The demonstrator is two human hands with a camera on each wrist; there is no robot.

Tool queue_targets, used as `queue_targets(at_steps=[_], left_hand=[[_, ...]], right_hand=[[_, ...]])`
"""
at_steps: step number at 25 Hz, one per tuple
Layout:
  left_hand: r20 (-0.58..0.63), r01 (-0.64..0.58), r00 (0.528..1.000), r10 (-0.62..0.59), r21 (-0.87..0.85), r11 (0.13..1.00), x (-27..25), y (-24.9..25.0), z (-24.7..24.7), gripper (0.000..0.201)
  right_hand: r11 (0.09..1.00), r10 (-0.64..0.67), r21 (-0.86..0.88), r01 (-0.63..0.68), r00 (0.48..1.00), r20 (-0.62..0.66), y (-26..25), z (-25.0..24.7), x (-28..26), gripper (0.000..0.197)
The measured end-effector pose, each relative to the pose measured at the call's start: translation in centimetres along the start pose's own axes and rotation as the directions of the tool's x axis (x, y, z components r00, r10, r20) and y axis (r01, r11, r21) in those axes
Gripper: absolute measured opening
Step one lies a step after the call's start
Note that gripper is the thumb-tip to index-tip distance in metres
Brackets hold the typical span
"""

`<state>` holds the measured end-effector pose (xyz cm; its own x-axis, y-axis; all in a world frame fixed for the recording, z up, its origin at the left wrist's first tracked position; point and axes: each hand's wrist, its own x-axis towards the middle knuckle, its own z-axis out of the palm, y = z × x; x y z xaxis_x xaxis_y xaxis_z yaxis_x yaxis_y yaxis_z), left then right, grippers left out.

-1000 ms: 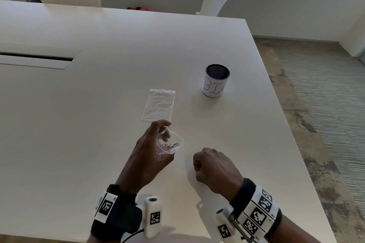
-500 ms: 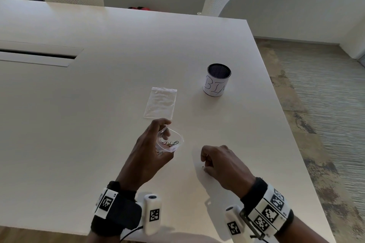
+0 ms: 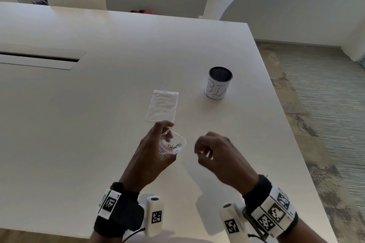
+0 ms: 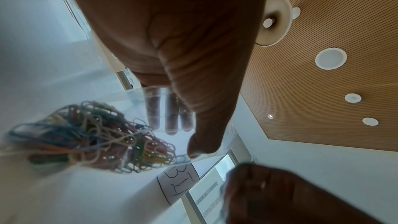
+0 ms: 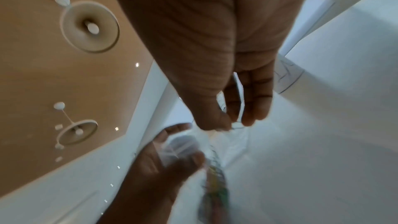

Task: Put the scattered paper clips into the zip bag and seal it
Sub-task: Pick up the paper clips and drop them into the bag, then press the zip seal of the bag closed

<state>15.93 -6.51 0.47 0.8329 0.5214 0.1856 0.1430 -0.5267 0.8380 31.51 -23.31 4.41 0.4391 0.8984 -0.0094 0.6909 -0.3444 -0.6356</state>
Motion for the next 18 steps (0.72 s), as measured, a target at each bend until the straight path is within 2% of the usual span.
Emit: queue_targets(at_steps=[2,4,8,11,13,18], left_hand=[[-0.004,-0.001,1.0,0.001,0.01,1.0,0.0,0.0,0.1,0.071],[-0.008,0.014,1.0,-0.014,0.011,1.0,0.1,0.1,0.2,0.073],[-0.018,0.014,1.0,-0.014,-0.018,1.0,0.3,0.0,0.3,0.076],[-0.115,0.038,0.992,-0.045,-0.063,0.997,0.4,-0.2,0.0,0.077],[-0.153,0.038,0.987,-0.052,-0.09,0.995,0.6,-0.3,-0.2,0.079],[-0.068,-0.028,0.997,0.031,0.038,0.999,0.4,0.0,-1.3,0.073]], right_hand=[[0.981,-0.067,0.17,0.097,0.982,-0.174,-1.9,-1.1,0.8,0.012],[0.964,-0.098,0.217,0.152,0.965,-0.242,-3.7,-1.2,1.9,0.011],[0.972,-0.144,0.156,0.175,0.971,-0.191,-4.6,-0.2,3.0,0.011],[0.987,-0.161,-0.018,0.16,0.986,-0.051,-4.3,0.0,2.6,0.026],[0.98,-0.175,-0.096,0.176,0.984,0.018,-4.2,0.4,2.5,0.028],[0.984,-0.17,-0.064,0.168,0.985,-0.032,-4.2,1.1,3.5,0.009]])
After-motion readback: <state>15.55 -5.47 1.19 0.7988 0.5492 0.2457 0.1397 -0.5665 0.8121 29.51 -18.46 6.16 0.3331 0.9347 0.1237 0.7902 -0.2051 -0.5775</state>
